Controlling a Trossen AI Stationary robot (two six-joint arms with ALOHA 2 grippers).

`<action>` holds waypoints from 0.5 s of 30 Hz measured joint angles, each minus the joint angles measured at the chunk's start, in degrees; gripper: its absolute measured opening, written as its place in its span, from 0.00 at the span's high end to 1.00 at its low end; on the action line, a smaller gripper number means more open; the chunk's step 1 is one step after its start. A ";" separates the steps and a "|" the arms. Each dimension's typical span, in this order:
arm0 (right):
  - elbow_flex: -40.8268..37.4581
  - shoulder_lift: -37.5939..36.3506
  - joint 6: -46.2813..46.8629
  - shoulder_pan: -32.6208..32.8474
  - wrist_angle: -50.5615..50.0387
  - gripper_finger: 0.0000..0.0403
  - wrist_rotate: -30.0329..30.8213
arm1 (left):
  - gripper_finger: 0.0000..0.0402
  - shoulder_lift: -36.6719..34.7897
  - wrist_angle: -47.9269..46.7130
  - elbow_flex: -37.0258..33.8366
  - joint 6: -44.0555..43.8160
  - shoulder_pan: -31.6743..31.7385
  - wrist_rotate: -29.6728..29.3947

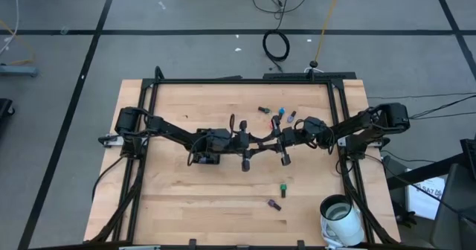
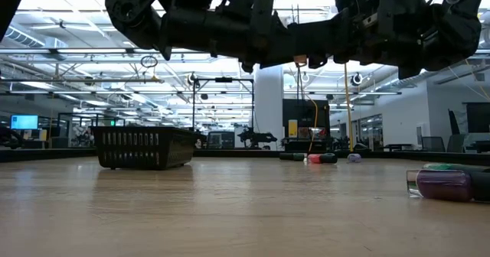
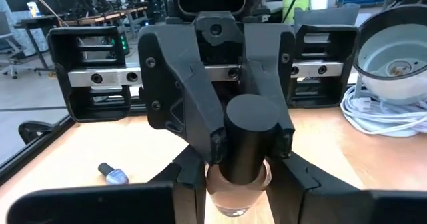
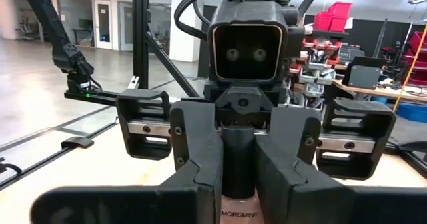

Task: Pick & Place Nail Polish
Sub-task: Put the brown nail polish into the basket

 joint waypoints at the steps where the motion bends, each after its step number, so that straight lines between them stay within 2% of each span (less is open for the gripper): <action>1: 0.00 -0.08 0.32 0.00 -0.04 0.84 0.00 | 0.76 0.00 -0.19 0.00 0.30 0.00 -0.09; 5: -0.03 -2.70 3.61 0.01 -3.08 0.64 0.64 | 0.76 -0.17 -1.42 0.15 0.93 0.02 -1.95; 9: -0.60 -9.75 2.35 0.13 -11.21 0.47 4.92 | 0.76 -0.18 -3.99 0.07 0.48 0.02 -4.73; 12: -1.69 -16.32 1.26 0.11 -19.07 0.41 9.45 | 0.76 -0.89 -6.41 0.05 0.28 -0.03 -6.25; 15: -3.38 -23.26 1.13 0.09 -23.52 0.38 15.77 | 0.76 -2.39 -11.26 -0.09 -0.23 -0.31 -7.35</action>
